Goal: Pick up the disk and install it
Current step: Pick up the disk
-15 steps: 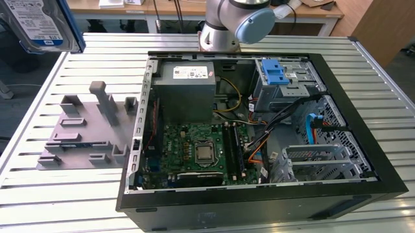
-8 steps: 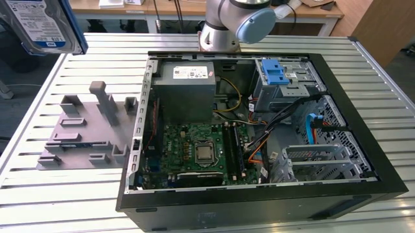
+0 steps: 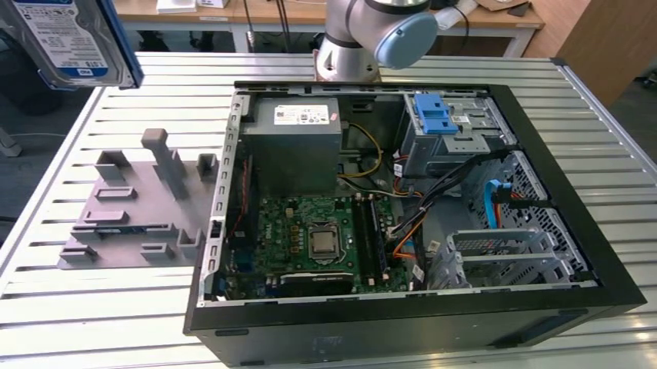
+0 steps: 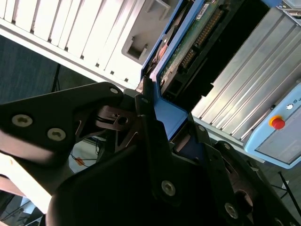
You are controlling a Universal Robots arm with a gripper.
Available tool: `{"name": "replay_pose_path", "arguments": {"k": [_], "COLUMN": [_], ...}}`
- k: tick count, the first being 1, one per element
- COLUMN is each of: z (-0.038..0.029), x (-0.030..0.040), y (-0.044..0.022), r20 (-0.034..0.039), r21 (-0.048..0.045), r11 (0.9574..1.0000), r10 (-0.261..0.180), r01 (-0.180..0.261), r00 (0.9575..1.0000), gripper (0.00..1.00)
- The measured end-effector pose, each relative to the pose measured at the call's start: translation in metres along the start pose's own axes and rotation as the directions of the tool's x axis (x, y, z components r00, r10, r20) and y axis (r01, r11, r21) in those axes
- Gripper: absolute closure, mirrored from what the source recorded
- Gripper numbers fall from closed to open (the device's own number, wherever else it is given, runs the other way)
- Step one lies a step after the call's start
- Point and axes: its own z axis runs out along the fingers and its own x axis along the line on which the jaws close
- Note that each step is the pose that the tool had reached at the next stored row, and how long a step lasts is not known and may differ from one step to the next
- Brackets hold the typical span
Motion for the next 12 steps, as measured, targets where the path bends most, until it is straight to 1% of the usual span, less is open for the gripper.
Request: {"name": "replay_pose_path", "arguments": {"k": [12], "z": [-0.0001], "x": [0.0053], "y": [-0.0099], "r20": [0.0000], "r21": [-0.0002], "r11": [1.0000], "r10": [0.000], "r01": [0.000], "r00": [1.0000], "gripper": [0.64]}}
